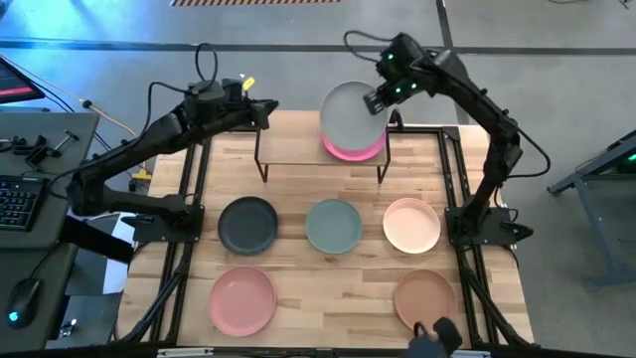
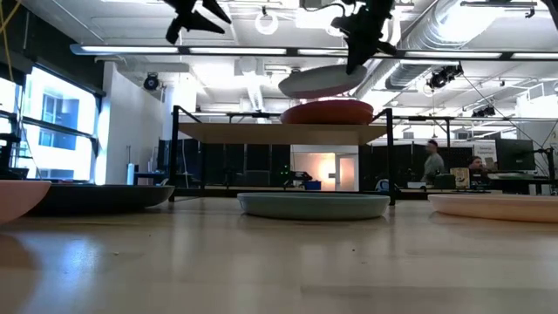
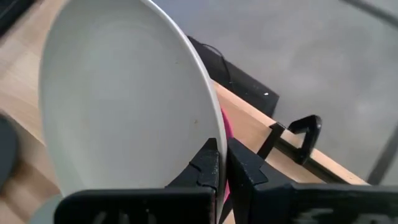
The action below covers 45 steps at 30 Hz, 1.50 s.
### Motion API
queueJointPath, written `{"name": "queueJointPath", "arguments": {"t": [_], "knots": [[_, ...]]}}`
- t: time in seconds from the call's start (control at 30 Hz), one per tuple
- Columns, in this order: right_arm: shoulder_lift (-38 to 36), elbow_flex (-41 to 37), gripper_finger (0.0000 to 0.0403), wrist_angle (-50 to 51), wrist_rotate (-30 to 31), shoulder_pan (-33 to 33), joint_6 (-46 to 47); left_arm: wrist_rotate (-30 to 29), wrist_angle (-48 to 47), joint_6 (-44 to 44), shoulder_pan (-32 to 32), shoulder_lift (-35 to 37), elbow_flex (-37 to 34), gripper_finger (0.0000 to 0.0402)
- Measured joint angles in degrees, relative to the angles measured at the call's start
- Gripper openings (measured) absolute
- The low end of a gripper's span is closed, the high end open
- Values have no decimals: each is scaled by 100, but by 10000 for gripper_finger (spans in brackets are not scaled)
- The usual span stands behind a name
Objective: Place and stack plates onto a shelf
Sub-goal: Stack the white plate on top of the pink plate on the shelf
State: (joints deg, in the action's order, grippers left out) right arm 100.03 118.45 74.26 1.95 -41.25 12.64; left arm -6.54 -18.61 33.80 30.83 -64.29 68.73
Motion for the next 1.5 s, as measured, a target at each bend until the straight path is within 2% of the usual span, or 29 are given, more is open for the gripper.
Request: {"name": "queueJointPath", "arguments": {"t": [0.23, 0.9, 1.5], "knots": [[131, -2, 0, 184, -688, -455, -312, 0, -14, 0, 0, 59, 0, 107], [677, -7, 0, 282, -852, -376, -587, 0, -125, -2, 0, 57, 0, 107], [695, -7, 1, 308, -802, -278, -863, -2, -129, 0, -2, 57, 0, 107]]}}
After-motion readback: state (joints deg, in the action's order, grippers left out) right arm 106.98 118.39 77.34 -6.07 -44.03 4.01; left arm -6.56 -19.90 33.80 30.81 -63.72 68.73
